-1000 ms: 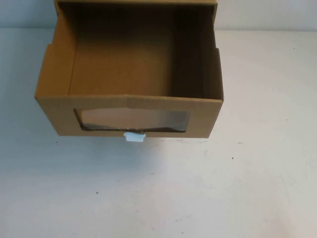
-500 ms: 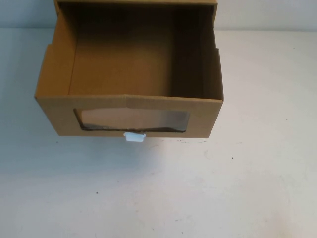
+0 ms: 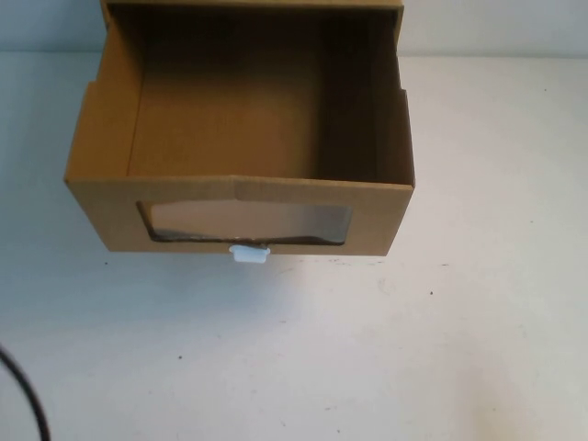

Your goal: Close the shoe box

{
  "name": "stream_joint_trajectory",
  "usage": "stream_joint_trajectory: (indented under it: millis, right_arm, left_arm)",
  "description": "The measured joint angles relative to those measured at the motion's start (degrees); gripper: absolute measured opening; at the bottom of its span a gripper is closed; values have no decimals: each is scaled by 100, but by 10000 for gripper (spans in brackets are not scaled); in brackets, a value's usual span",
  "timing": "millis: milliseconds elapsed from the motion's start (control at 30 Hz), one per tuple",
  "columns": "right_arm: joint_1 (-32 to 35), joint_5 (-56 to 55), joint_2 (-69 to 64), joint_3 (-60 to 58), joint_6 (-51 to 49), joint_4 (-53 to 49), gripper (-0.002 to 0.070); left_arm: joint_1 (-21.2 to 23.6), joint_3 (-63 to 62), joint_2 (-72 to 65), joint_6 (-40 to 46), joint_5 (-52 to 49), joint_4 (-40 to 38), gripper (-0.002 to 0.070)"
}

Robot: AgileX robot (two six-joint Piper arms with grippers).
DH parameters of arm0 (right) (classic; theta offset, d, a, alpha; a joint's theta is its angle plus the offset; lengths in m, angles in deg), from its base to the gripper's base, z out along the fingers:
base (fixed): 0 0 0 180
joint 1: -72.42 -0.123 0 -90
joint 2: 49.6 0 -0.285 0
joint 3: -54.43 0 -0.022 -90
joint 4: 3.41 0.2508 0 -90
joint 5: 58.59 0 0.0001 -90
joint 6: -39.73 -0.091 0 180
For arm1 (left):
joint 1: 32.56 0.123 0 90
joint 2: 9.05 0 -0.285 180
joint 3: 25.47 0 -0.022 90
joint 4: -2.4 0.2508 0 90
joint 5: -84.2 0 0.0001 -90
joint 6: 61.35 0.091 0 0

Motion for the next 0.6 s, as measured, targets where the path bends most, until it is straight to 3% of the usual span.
stream_joint_trajectory:
  millis: [267, 433, 600]
  right_arm:
    - [0, -362, 0, 0, 0, 1414, -11]
    - [0, 833, -38, 245, 80, 1432, -11]
    - [0, 2163, -1148, 1291, 116, 903, -11]
  left_arm:
    - [-30, -3061, -3326, 1507, -477, -355, -2]
    - [-30, -5005, -5206, 2402, -1057, -840, -2]
    - [-30, -7091, -7005, 2753, -1931, -1002, -2]
